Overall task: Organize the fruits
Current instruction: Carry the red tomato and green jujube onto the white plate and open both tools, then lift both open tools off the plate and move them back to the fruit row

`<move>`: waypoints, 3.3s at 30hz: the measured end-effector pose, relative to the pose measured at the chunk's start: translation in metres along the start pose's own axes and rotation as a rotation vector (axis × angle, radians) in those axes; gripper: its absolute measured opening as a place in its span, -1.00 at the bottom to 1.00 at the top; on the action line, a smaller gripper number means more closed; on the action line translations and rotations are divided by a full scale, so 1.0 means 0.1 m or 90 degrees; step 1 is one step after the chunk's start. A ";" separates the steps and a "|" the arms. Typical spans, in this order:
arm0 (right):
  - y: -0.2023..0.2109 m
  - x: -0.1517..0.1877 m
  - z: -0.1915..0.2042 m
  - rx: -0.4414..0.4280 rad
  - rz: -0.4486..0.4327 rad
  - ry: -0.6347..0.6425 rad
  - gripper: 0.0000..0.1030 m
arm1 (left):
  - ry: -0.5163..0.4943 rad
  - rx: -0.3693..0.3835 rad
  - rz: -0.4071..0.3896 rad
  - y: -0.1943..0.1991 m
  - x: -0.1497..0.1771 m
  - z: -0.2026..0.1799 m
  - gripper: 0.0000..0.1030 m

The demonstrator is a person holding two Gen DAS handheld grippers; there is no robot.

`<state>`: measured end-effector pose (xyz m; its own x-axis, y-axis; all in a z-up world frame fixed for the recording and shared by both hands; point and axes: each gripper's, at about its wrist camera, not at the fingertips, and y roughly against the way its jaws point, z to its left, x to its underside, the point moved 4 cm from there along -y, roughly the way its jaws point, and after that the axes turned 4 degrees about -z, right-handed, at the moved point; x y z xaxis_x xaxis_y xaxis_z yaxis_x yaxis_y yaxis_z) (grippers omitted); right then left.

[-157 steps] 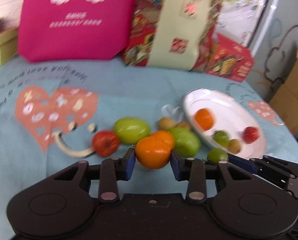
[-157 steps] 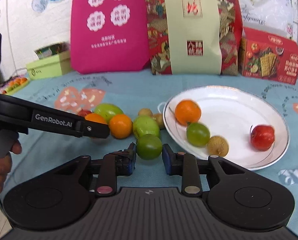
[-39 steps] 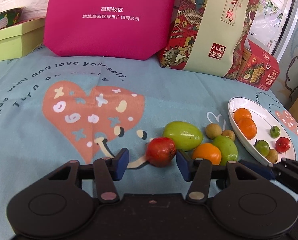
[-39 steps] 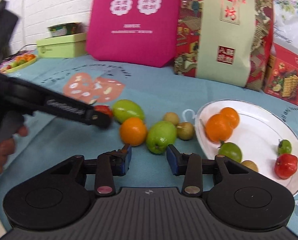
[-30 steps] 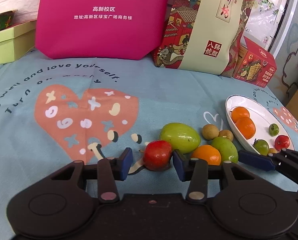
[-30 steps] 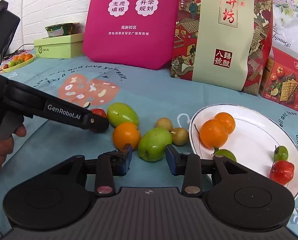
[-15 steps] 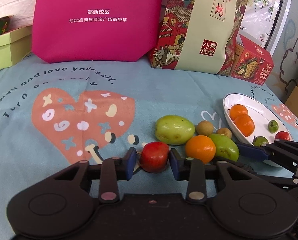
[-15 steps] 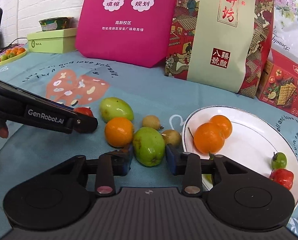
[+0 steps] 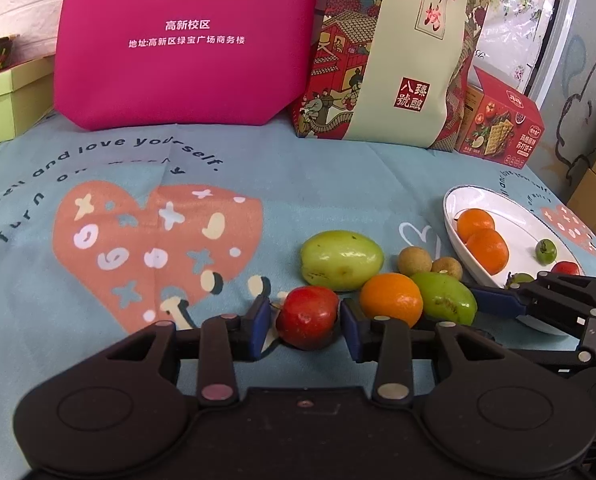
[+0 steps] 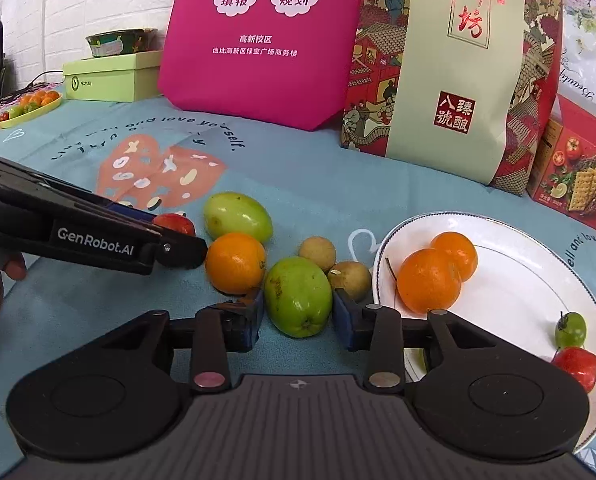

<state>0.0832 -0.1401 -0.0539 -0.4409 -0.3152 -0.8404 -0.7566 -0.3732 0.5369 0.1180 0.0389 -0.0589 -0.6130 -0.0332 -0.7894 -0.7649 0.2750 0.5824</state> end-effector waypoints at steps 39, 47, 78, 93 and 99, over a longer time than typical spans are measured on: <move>0.79 0.44 -1.06 0.132 -0.050 -0.169 0.26 | -0.108 0.209 0.050 -0.56 -0.43 -1.71 1.00; 0.75 0.47 -1.10 0.134 -0.036 -0.173 0.27 | -0.129 0.208 0.077 -0.72 -0.35 -1.75 1.00; 1.00 0.33 -0.46 0.060 -0.074 -0.100 0.86 | 0.012 0.051 0.006 0.31 -0.08 -0.80 1.00; 0.69 0.15 0.01 -0.038 -0.052 -0.075 0.83 | 0.071 -0.022 0.002 0.43 0.05 -0.23 1.00; 0.43 0.05 0.09 -0.048 -0.042 -0.077 0.80 | 0.086 -0.042 0.004 0.41 0.04 -0.07 1.00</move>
<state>0.0442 -0.1502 -0.0356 -0.4500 -0.1829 -0.8741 -0.7491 -0.4556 0.4809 0.0833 0.0436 -0.0367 -0.6351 -0.1619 -0.7553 -0.7698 0.2126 0.6018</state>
